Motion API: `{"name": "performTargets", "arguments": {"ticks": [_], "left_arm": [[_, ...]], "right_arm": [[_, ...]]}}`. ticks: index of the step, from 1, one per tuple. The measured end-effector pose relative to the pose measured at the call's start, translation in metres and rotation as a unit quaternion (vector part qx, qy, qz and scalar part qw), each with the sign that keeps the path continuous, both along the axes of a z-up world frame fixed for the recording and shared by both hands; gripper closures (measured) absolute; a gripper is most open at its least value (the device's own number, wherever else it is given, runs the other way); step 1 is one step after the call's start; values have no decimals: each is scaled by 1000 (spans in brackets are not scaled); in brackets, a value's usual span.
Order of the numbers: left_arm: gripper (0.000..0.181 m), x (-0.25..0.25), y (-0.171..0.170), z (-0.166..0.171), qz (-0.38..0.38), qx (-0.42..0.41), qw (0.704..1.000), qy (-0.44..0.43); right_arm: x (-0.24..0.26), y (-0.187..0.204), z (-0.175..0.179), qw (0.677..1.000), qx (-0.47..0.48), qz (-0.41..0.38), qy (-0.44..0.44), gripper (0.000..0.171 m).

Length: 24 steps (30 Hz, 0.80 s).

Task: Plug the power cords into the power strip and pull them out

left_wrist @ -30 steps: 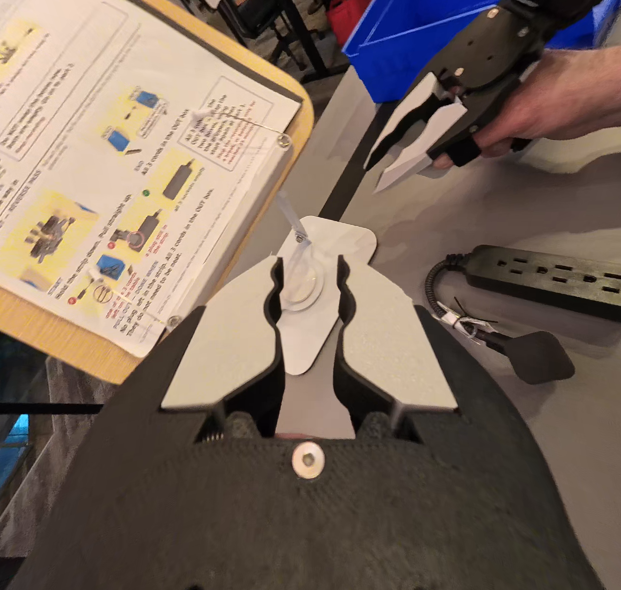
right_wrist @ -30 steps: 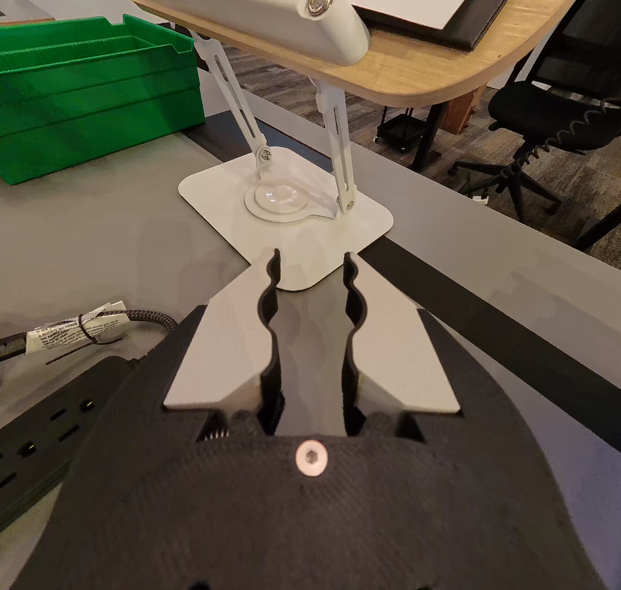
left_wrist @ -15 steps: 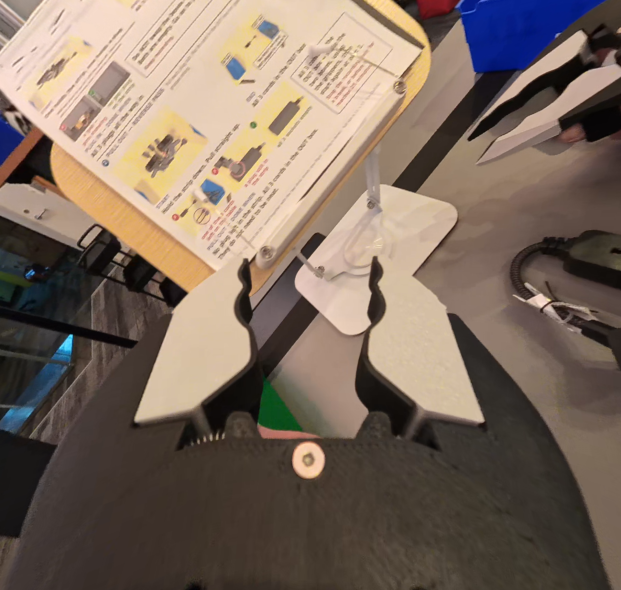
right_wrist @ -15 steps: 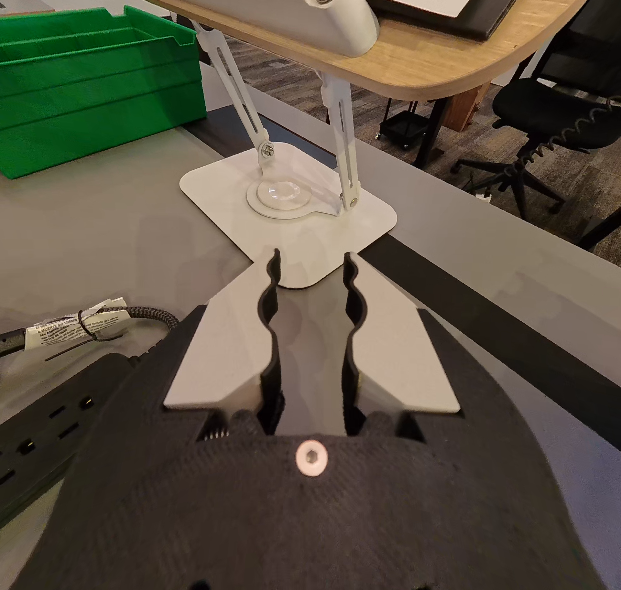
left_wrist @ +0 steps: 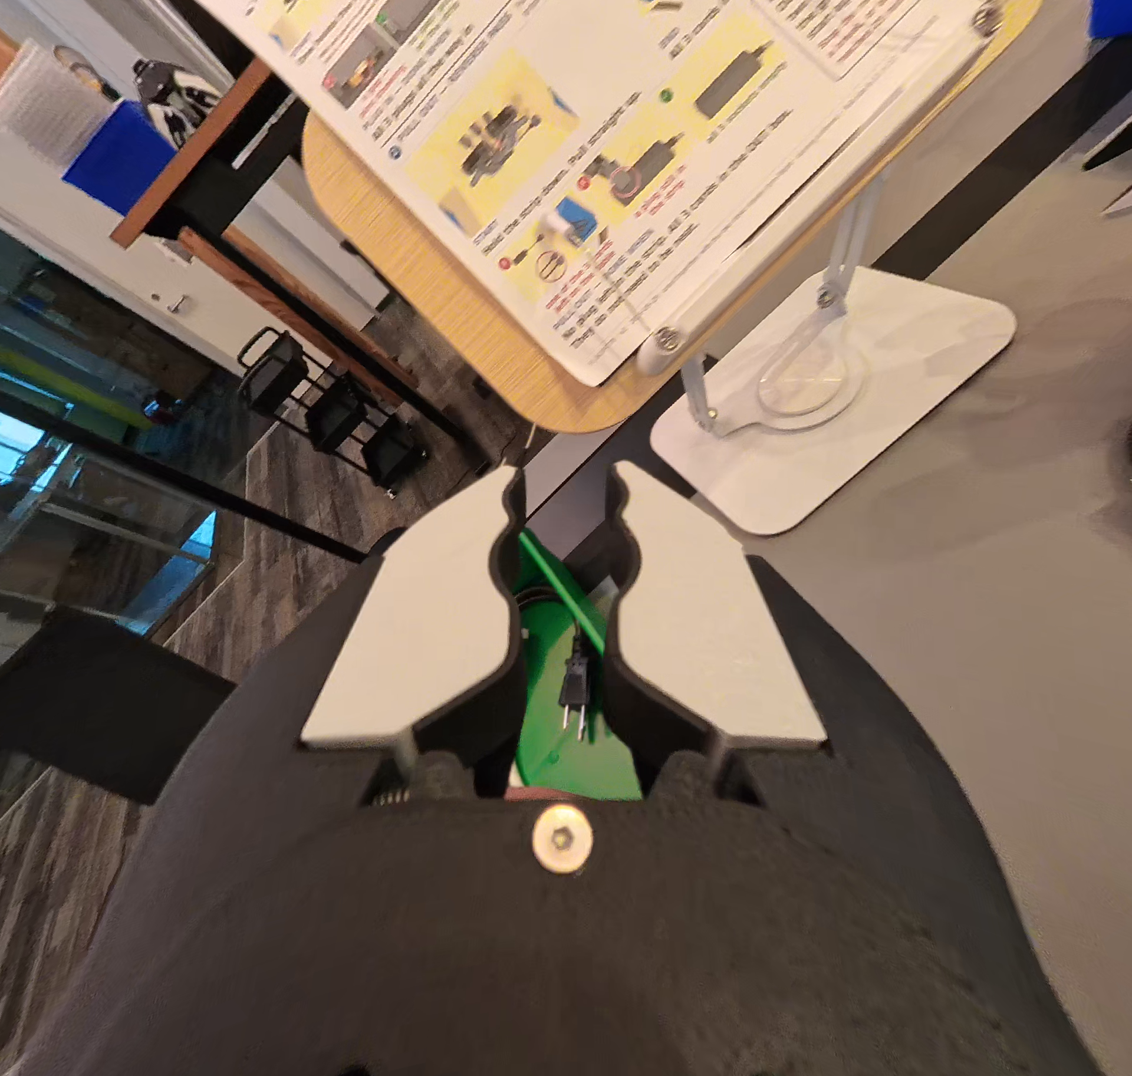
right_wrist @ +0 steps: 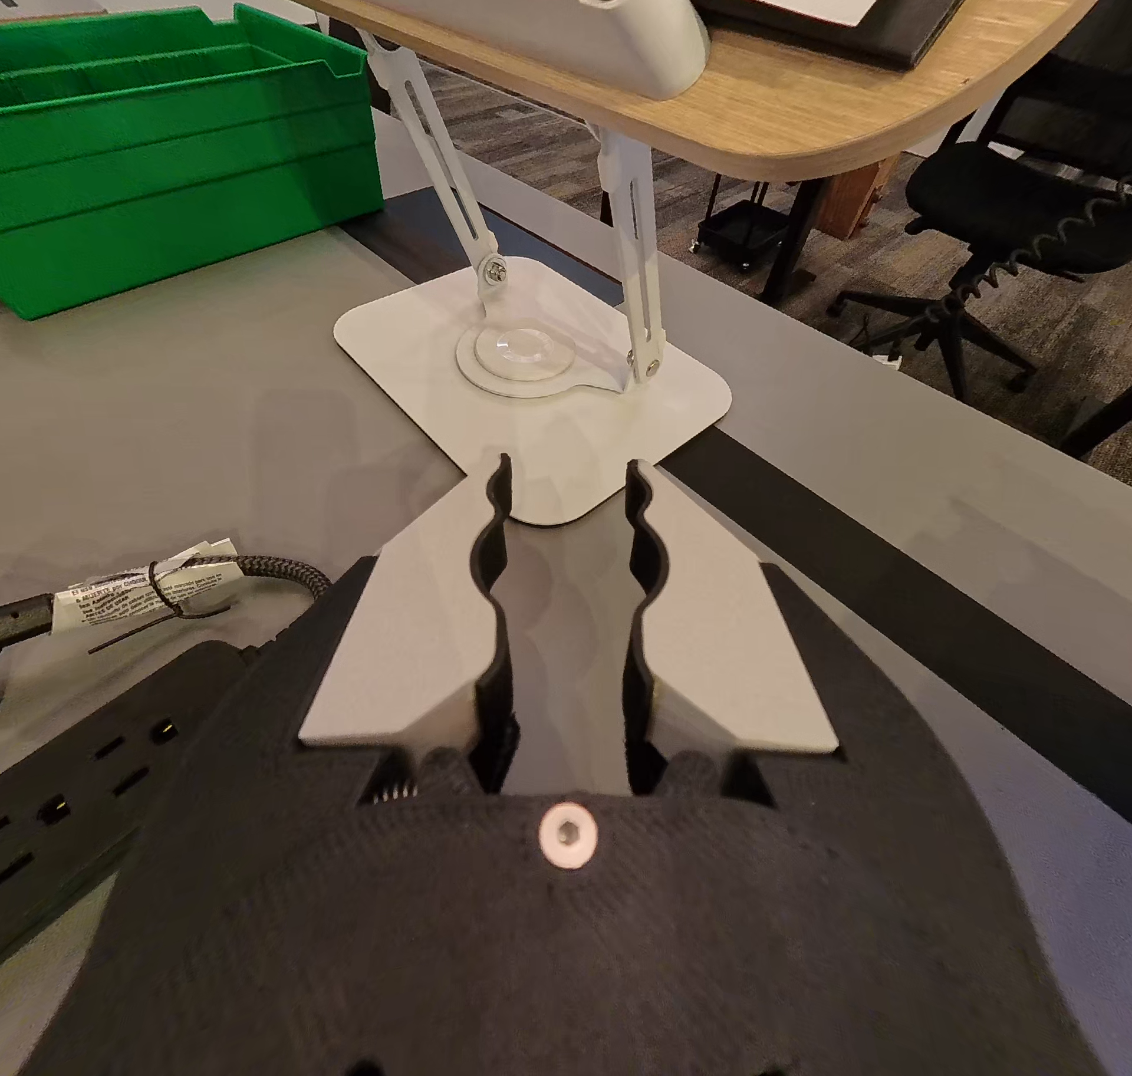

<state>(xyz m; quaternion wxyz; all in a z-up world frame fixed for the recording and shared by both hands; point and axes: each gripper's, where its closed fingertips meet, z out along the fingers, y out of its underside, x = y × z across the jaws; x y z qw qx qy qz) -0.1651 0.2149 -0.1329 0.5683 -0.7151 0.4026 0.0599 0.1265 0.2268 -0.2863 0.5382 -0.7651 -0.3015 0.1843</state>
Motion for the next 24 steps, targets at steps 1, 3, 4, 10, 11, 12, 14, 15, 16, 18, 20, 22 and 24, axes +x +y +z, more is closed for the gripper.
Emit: {"name": "performTargets", "arguments": {"ticks": [1,3,4,10,11,12,14,15,16,18,20,22,24], "left_arm": [[160,-6,1,0,5,-2,1000,-1],[172,-18,4,-2,17,-5,1000,-2],[175,-24,6,-3,24,-6,1000,-1],[181,-53,17,-14,59,-16,998,-2],[181,-56,19,-16,63,-19,998,-1],[181,-60,21,-19,68,-20,997,-1],[181,-67,24,-21,81,-18,997,-2],[176,-69,26,-21,83,-17,996,-7],[171,-71,27,-21,84,-16,996,-15],[160,-76,29,-20,89,-13,995,-30],[152,-83,32,-22,101,-16,994,-34],[147,-90,34,-29,110,-26,993,-31],[144,-98,35,-37,119,-43,992,-25]], "right_arm": [[0,0,0,1000,0,0,0,136],[0,0,0,1000,0,0,-1,136],[0,0,-1,1000,-1,1,-1,136],[-1,0,-1,1000,-1,2,-2,136],[-1,-1,-1,1000,-1,2,-3,136],[-1,-1,-2,1000,-1,2,-3,136],[-1,-1,-2,1000,-2,3,-3,136],[-1,-1,-2,1000,-2,3,-3,136],[-1,-1,-2,1000,-2,3,-4,136],[-1,-1,-2,1000,-2,3,-3,136],[-1,-1,-2,1000,-2,3,-4,136],[-2,-1,-3,1000,-2,3,-4,136],[-2,-1,-3,1000,-2,4,-4,136]]}}
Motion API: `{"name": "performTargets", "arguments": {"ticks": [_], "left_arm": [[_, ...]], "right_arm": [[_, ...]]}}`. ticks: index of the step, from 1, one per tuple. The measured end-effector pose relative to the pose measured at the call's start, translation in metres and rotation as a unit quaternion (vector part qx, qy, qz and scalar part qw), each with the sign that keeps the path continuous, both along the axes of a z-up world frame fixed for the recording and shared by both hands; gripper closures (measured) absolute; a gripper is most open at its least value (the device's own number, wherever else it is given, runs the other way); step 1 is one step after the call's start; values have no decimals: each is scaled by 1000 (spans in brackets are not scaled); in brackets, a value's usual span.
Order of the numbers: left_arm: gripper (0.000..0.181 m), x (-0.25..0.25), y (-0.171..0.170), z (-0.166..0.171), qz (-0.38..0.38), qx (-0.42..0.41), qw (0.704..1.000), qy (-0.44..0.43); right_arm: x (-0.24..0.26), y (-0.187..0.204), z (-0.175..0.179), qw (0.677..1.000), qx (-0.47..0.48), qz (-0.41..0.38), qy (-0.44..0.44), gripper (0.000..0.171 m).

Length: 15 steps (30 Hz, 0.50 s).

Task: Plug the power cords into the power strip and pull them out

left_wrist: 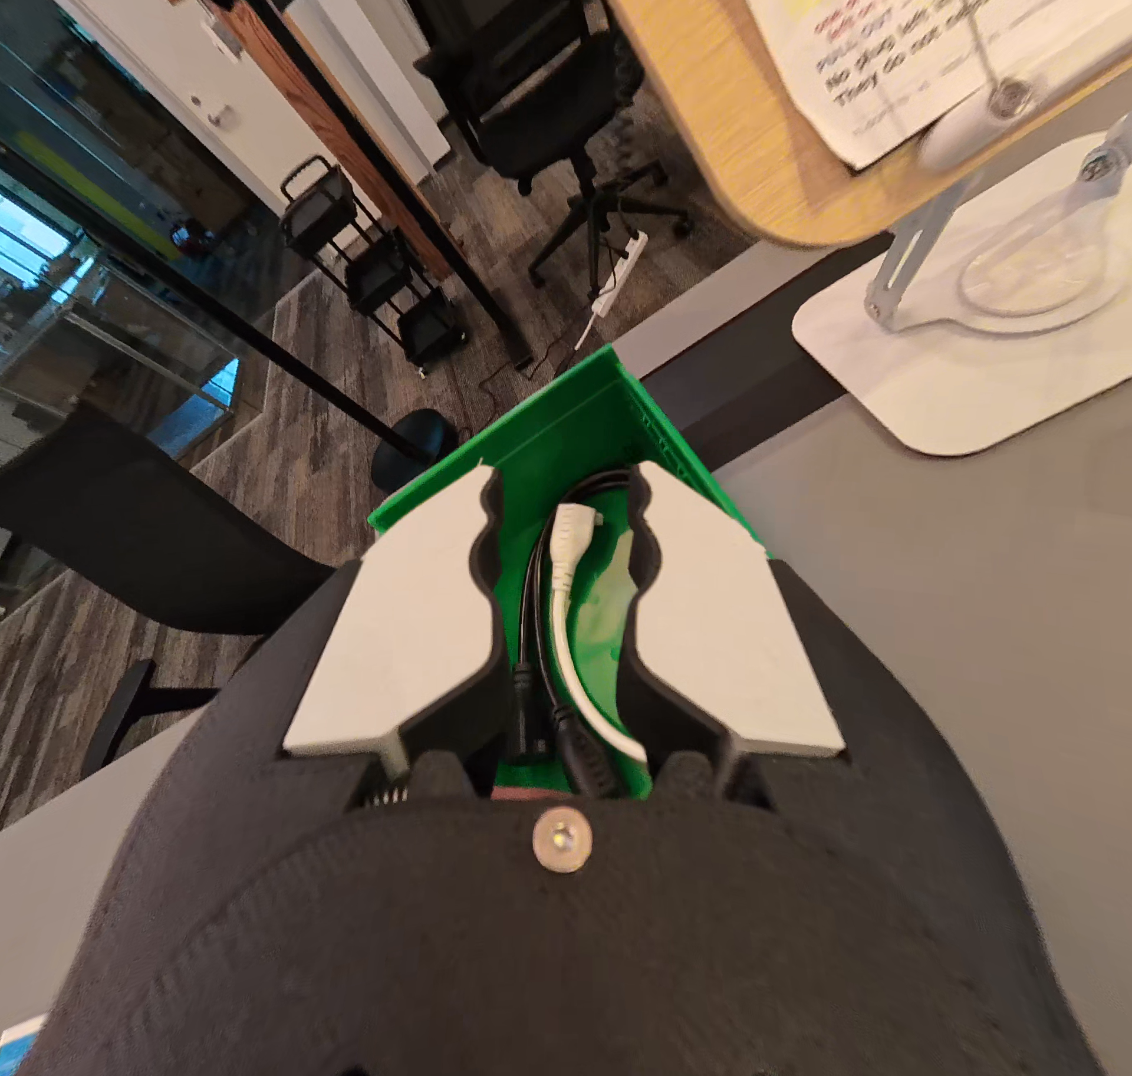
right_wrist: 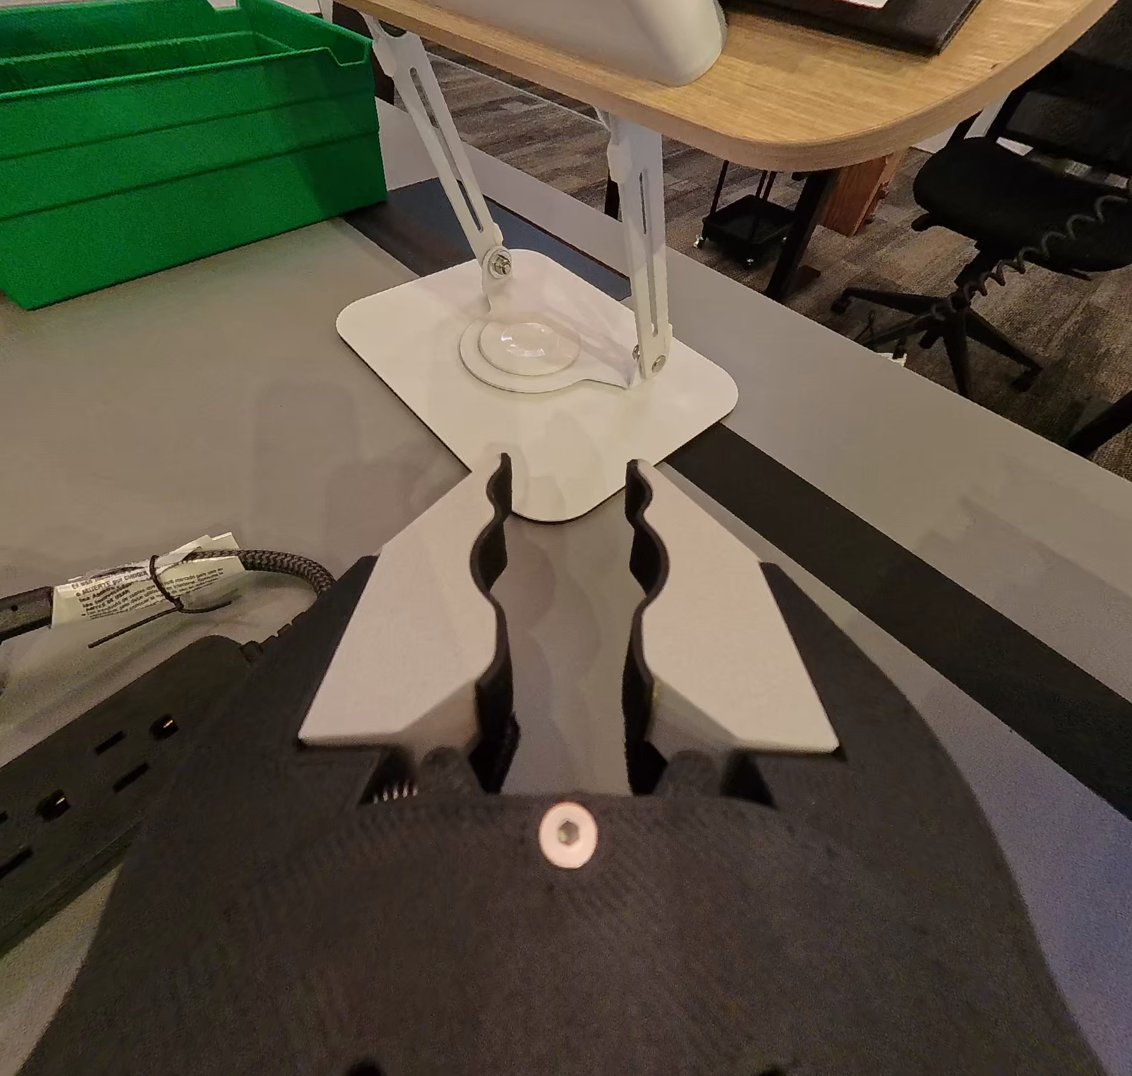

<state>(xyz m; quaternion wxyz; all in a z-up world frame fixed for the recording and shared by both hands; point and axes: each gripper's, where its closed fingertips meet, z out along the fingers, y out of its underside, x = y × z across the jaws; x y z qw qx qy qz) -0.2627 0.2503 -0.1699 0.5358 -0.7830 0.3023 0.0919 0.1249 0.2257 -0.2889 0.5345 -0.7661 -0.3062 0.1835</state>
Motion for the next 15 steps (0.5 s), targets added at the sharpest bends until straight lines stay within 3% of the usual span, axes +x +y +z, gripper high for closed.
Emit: {"name": "performTargets", "arguments": {"ticks": [15], "left_arm": [[142,-23,-2,-42,10,-98,995,10]], "right_arm": [[-1,-1,0,1000,-1,2,1,136]]}}
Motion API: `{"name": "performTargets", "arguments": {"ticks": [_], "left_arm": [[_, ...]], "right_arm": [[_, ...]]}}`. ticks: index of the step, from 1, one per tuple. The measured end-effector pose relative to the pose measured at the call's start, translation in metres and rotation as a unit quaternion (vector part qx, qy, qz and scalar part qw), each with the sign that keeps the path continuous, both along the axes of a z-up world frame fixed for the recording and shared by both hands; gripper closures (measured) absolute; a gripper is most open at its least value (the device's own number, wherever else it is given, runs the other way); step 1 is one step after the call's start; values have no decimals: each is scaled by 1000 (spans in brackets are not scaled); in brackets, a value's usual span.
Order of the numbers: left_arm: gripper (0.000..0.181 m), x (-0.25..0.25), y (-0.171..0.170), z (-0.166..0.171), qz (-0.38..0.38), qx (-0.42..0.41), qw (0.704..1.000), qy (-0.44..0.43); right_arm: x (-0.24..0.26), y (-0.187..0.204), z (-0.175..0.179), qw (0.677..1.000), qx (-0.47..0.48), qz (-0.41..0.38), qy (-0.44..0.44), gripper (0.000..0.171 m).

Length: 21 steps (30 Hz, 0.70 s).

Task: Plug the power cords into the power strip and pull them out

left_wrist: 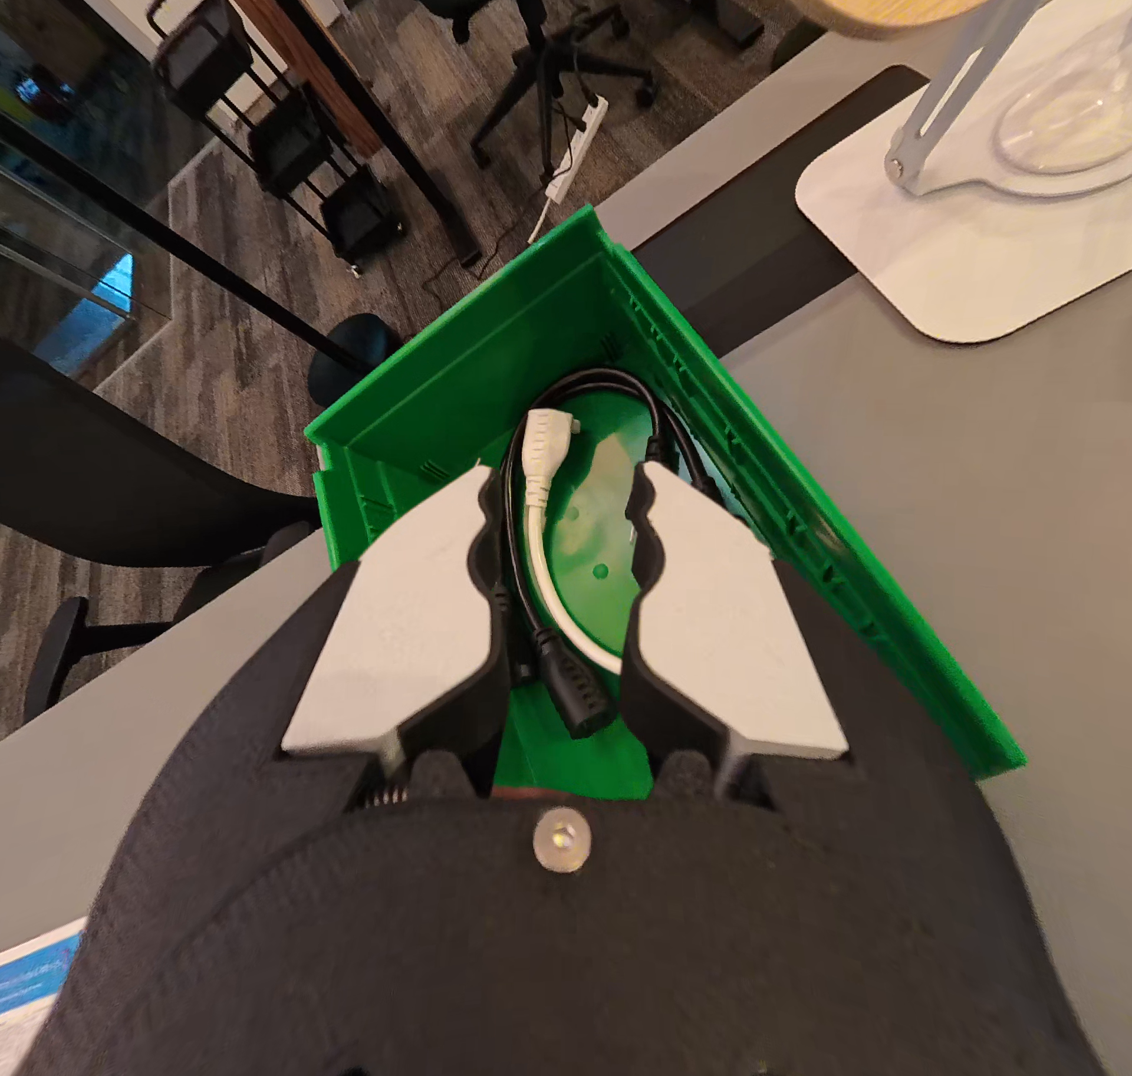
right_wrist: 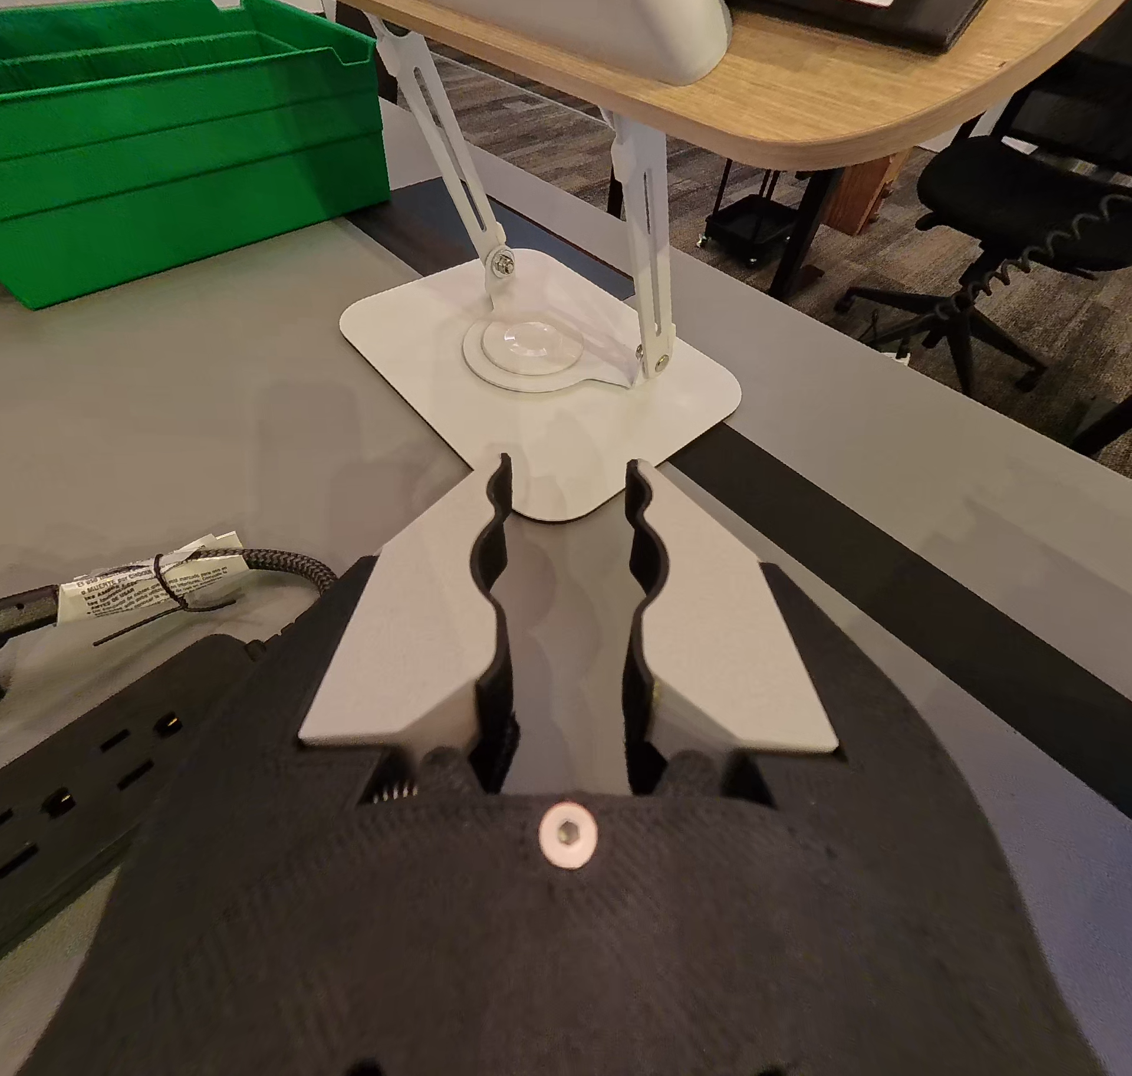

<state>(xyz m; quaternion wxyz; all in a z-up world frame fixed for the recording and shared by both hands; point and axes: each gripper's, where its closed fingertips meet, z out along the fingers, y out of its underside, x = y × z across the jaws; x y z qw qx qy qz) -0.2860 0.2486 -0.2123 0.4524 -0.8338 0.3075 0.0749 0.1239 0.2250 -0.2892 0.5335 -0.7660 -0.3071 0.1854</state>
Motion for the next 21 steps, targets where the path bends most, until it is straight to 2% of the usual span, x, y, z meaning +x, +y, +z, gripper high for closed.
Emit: {"name": "performTargets", "arguments": {"ticks": [14,21], "left_arm": [[138,-10,-7,-35,3,-84,996,11],[145,-12,-8,-45,3,-105,994,12]], "right_arm": [[-1,-1,0,1000,-1,2,0,136],[-2,-1,0,1000,-1,3,-1,136]]}}
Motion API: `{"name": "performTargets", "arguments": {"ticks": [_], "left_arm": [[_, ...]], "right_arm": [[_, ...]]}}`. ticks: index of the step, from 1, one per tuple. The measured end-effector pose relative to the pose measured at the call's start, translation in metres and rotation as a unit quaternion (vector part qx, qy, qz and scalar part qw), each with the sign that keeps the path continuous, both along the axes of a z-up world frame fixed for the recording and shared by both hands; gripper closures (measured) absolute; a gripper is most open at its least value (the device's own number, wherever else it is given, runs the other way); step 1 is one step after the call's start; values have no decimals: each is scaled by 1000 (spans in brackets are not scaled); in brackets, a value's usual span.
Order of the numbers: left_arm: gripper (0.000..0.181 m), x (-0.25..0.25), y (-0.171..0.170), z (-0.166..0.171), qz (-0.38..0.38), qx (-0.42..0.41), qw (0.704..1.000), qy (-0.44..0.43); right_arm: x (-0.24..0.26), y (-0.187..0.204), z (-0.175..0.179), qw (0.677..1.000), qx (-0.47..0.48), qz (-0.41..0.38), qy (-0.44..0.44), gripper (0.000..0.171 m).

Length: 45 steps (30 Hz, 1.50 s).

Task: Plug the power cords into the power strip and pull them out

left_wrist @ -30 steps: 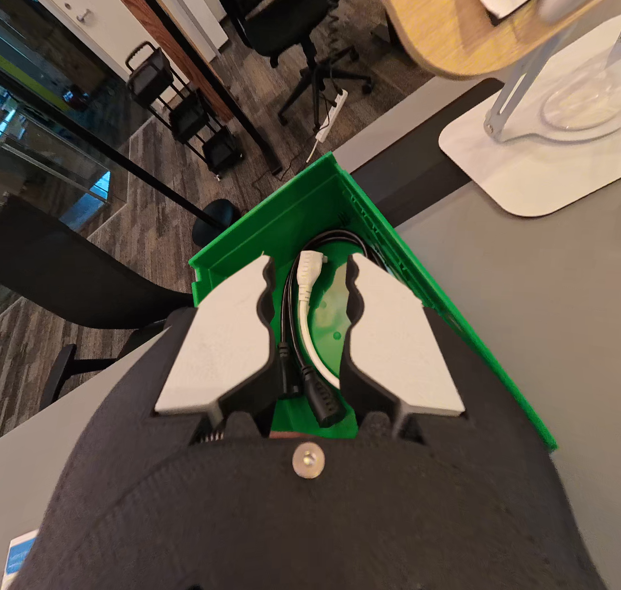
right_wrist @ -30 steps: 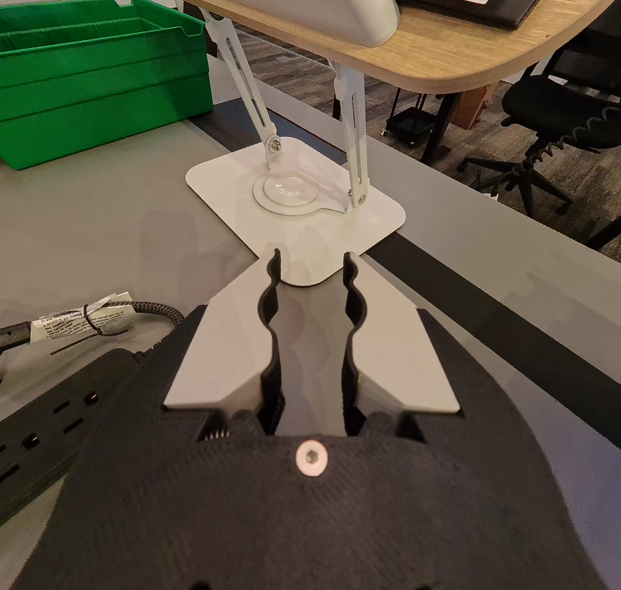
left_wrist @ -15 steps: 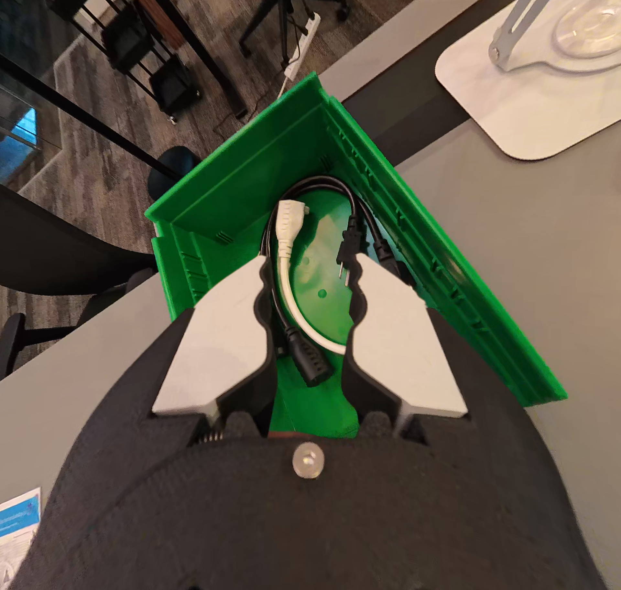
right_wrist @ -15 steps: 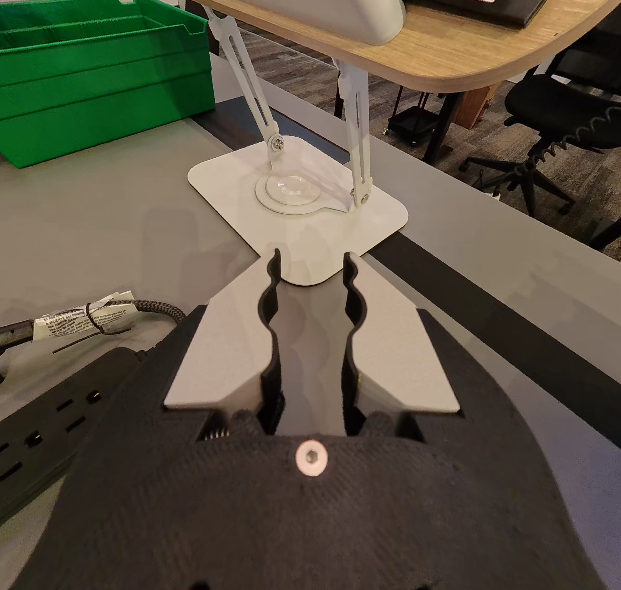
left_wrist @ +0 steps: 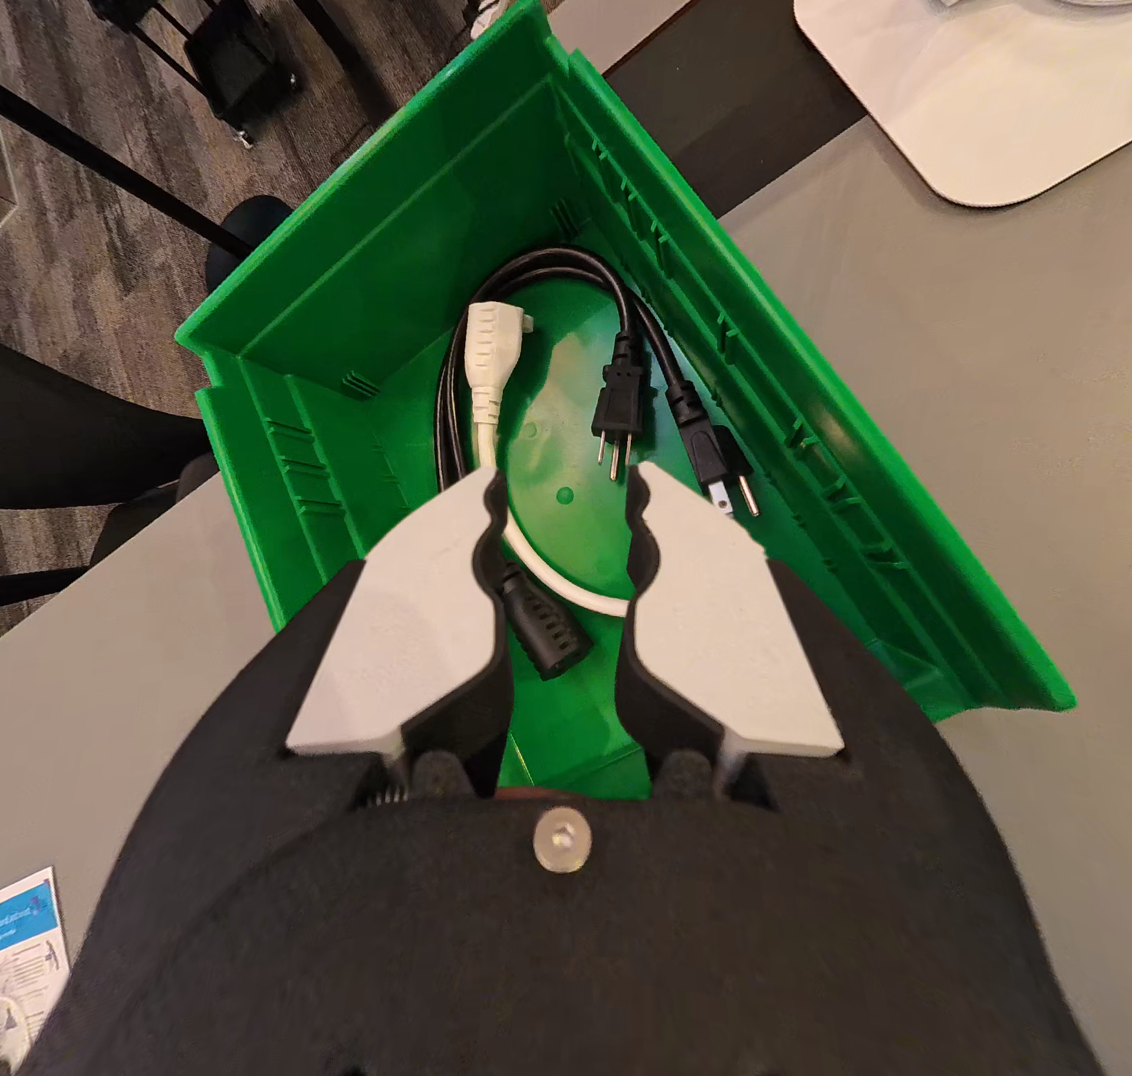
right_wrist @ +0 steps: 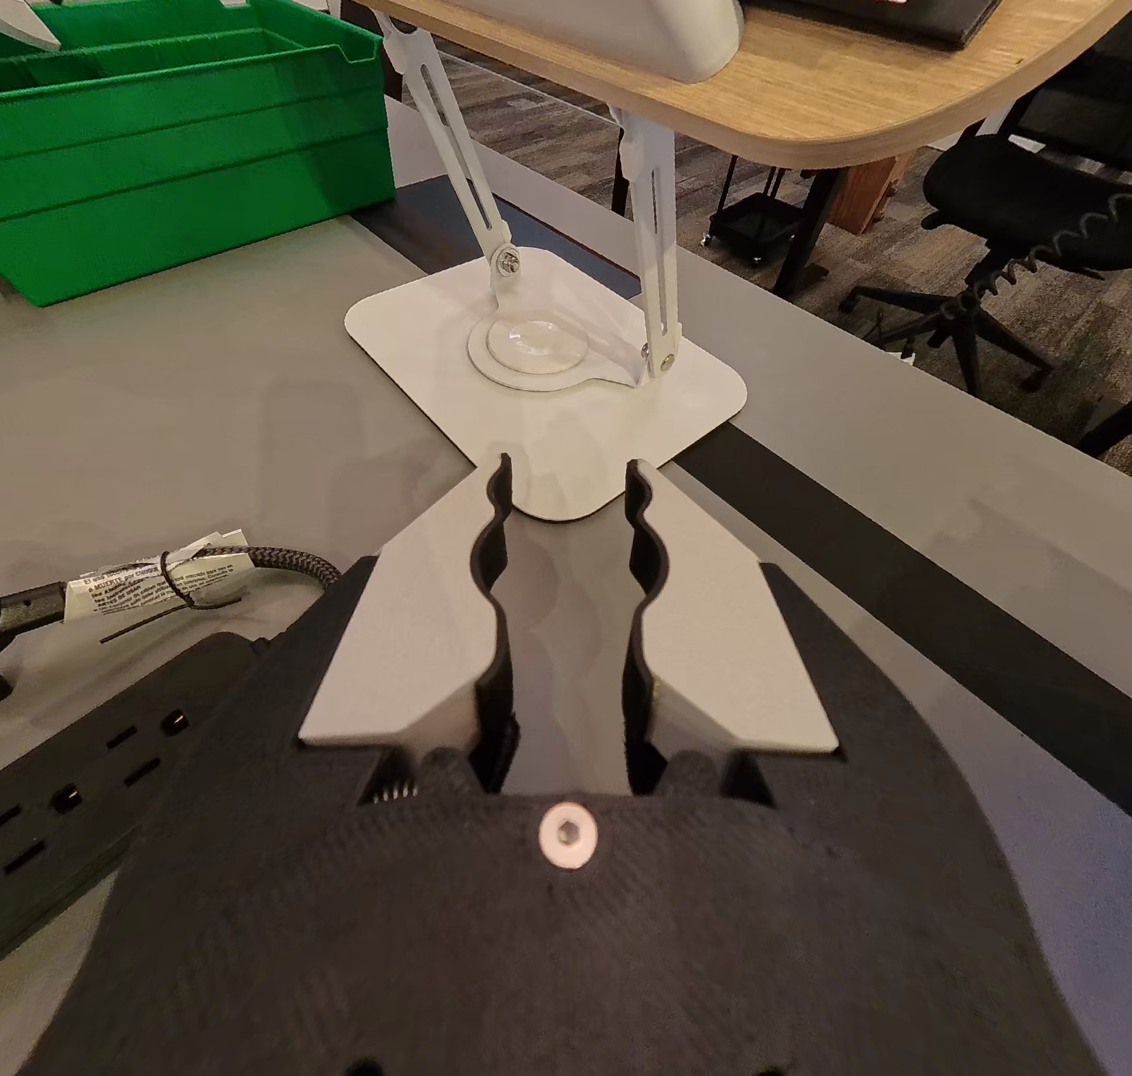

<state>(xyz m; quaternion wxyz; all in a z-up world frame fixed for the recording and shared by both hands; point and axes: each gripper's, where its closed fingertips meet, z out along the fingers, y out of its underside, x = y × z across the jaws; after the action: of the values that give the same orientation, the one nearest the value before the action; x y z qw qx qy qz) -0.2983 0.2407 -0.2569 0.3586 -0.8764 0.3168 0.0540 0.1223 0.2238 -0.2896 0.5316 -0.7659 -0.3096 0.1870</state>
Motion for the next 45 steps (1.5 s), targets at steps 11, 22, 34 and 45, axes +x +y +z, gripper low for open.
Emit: {"name": "performTargets", "arguments": {"ticks": [11,22,34,45], "left_arm": [[181,-7,-2,4,10,-2,1000,-17],[156,-24,-10,-4,38,-37,998,-22],[147,-10,40,-43,9,-37,994,98],[139,-19,99,-95,-11,-98,979,178]], "right_arm": [[0,0,0,1000,-2,1,2,136],[-4,-1,-3,1000,-6,6,1,136],[-1,2,-5,1000,-7,3,0,136],[-1,3,-6,1000,-10,5,4,136]]}}
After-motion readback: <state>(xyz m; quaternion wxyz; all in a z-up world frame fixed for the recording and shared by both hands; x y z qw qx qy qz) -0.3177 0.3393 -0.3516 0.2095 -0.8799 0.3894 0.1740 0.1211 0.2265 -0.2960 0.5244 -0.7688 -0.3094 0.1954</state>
